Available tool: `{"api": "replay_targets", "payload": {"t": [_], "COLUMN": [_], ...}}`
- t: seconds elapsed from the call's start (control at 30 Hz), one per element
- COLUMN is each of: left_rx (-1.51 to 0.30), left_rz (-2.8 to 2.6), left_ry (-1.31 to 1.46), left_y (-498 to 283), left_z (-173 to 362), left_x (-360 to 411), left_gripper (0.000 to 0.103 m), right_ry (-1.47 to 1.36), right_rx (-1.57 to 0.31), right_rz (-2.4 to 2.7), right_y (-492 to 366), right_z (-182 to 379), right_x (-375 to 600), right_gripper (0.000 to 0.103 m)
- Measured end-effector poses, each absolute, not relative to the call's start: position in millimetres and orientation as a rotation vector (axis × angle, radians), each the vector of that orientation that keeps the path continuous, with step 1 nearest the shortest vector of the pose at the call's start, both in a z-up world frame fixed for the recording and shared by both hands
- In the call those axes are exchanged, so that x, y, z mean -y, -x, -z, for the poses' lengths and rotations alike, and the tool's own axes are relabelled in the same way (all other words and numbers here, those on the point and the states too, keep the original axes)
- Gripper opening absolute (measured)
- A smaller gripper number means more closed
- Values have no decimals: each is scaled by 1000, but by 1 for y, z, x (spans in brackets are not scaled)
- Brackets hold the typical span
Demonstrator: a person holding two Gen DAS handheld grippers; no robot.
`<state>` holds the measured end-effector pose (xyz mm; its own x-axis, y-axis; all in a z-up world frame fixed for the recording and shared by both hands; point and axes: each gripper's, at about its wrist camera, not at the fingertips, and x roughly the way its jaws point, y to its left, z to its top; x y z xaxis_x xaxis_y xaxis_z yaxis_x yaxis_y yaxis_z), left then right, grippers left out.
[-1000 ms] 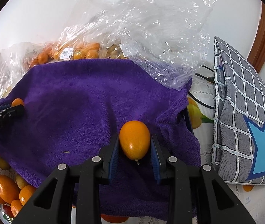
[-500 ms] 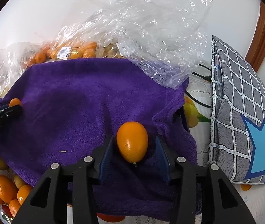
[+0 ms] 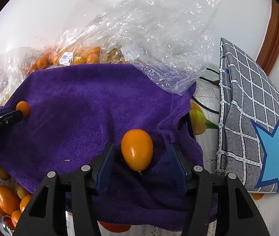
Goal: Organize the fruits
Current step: 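Open the left gripper onto the towel while the right releases its oval orange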
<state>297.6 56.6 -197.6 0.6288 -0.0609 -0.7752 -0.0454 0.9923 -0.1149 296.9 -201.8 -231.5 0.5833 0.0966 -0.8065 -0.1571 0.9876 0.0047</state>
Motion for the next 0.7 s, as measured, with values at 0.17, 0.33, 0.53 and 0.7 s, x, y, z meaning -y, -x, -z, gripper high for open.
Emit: {"api": "replay_targets", "payload": {"t": [0.17,0.33,0.53,0.7], "left_rx": [-862,-819,-792,-771], "left_rz": [15,1,-15,-16], "left_ry": [149,154,165,177], "left_y": [-295,-290,-288,-288], "left_z": [193,186,182,180], "left_x": [-58,-60,-65,-66], "left_gripper": [49,49,49,49], "right_ry": [62,42,42,26], "right_rx": [-926,-907,-883,-870], "right_rz": [-140,-142,-125,-125], "right_y": [-294,-292,-289,-289], "right_z": [229,225,221,217], "right_x": [204,206,208,209], "right_gripper": [58,60,60,60]}}
